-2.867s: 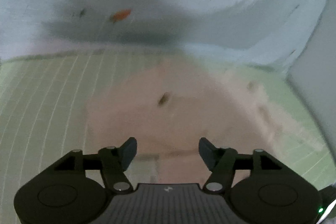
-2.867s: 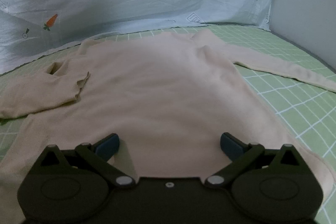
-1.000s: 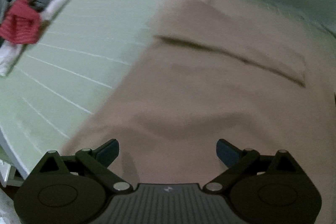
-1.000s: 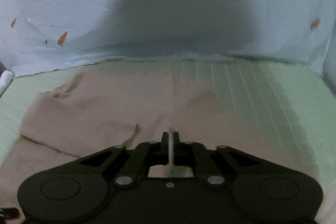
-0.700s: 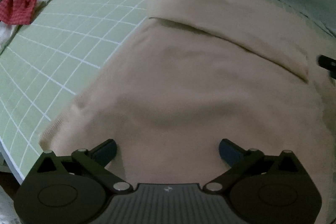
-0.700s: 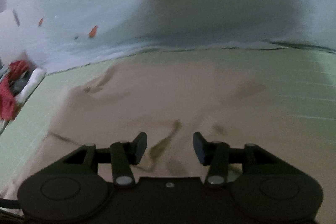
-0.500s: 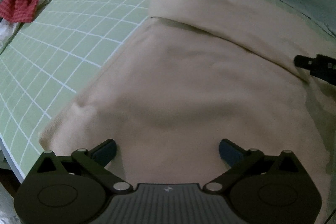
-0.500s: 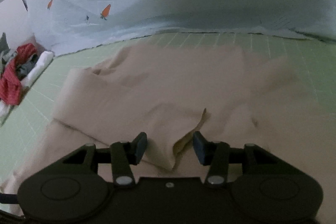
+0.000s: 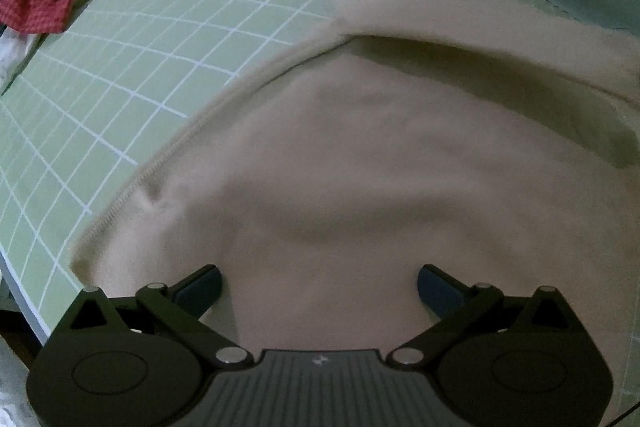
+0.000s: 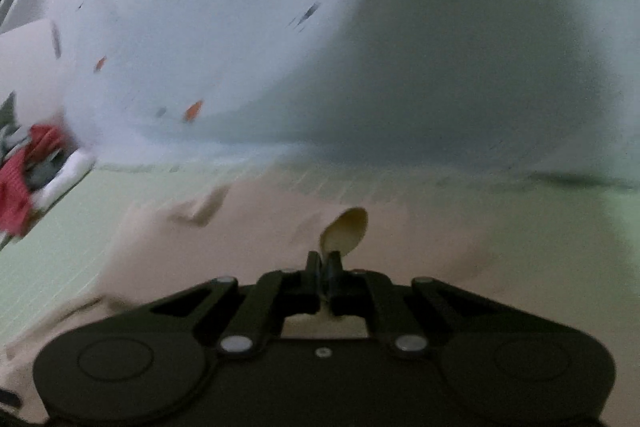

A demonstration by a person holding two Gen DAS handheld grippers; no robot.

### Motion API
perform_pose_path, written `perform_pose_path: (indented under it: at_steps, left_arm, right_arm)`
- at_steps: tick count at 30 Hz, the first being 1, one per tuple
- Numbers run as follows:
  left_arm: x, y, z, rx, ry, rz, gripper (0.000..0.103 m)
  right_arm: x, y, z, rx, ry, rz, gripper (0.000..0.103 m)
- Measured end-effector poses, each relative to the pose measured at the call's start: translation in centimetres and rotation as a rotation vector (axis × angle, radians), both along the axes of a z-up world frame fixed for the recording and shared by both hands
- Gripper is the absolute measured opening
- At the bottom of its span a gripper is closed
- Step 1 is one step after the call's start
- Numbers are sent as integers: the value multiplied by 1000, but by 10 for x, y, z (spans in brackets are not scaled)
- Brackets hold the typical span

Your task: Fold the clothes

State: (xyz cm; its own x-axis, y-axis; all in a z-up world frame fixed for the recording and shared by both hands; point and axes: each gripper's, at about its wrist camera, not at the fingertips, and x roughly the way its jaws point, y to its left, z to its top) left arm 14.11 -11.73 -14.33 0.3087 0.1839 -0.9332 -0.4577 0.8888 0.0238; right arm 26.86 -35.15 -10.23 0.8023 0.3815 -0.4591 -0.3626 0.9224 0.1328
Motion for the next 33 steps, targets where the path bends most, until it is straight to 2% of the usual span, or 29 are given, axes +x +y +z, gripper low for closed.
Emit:
perform_pose_path:
  at_steps: [2, 6, 9, 15, 20, 24, 27, 29, 31, 33]
  left_arm:
    - [0, -1, 0, -1, 3, 3, 103]
    - [-1, -2, 1, -2, 4, 9, 103]
    - [-1, -2, 2, -3, 6, 12, 103]
    - [-1, -2, 4, -6, 11, 11, 103]
    - [-2, -1, 5, -8, 14, 9, 103]
    - [3, 5, 1, -11, 16, 7, 103]
    - [3, 5, 1, -13, 17, 6, 103]
    - [3, 5, 2, -15, 20, 6, 103]
    - [2, 4, 3, -15, 18, 5, 103]
    - [1, 3, 3, -14, 14, 4, 103]
  right_arm:
    - [2, -25, 6, -5, -30, -83, 3]
    - [9, -68, 0, -59, -33, -253, 3]
    - [11, -95, -13, -85, 3, -356, 3]
    - [12, -109, -23, -130, 15, -413, 3]
    - [23, -117, -50, -79, 196, -456, 3]
    - [26, -113, -63, -104, 270, -435, 6]
    - [23, -115, -67, -95, 295, -459, 15]
    - [26, -113, -66, -120, 306, -470, 27]
    - [24, -113, -62, -124, 310, -484, 35]
    - [14, -113, -53, -108, 292, -490, 48]
